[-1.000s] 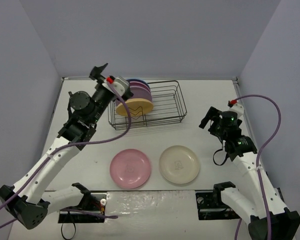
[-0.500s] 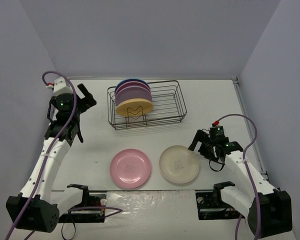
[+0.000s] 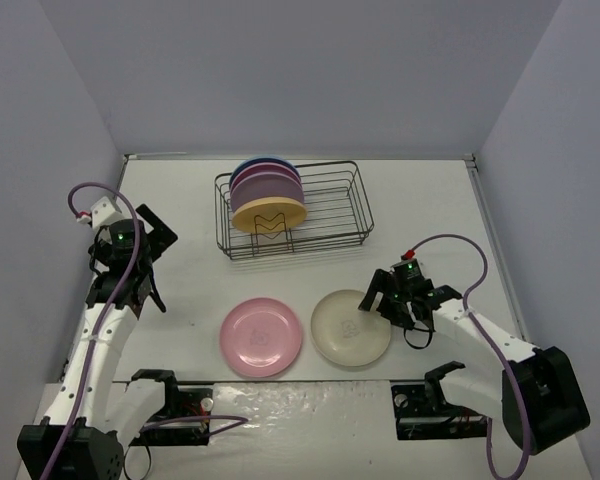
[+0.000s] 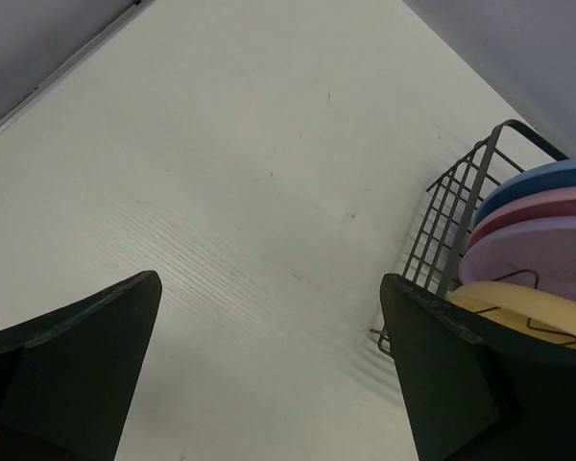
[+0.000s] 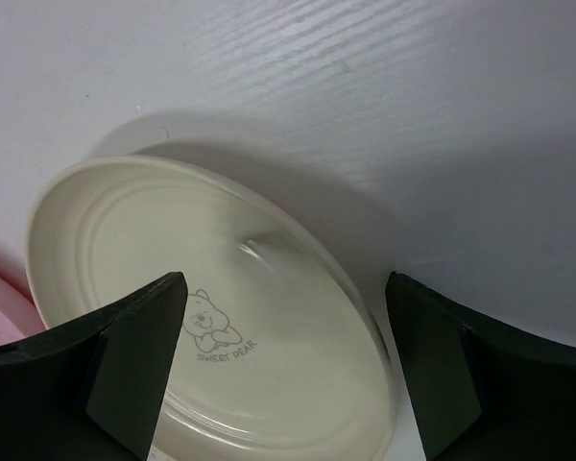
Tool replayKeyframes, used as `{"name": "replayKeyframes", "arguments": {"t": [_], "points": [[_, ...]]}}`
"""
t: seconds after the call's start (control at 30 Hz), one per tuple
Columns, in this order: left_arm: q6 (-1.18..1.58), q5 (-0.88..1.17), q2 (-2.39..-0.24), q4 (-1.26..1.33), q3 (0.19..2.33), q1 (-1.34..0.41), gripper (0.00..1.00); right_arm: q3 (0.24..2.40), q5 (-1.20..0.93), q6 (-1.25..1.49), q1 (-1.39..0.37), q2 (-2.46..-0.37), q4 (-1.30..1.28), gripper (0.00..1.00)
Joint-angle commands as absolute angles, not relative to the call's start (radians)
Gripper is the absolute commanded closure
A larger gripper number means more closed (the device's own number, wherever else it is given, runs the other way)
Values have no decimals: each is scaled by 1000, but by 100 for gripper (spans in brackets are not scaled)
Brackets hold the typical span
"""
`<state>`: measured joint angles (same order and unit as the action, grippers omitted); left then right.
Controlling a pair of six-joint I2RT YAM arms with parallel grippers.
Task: Load the plates into the dish rack
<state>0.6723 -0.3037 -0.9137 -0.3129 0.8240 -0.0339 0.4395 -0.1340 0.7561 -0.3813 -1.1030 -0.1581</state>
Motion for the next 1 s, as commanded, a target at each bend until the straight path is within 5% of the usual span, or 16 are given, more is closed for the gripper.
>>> {"name": "replayKeyframes", "arguments": {"t": [0.0,0.33,0.6,0.97], "points": [[693,-327,-885,-275,818,-25,3,423,-25,814,-418,-1164,-168,43],[686,-362,-869,-290,813,-20,3,410,-2,810,-419,-1118,-131,100],[686,-368,-850,-284,804,-18,3,631,197,641,-420,-905,-371,100],[686,-351,-870,-241,815,-15,3,951,29,393,-439,-802,-361,100]]}}
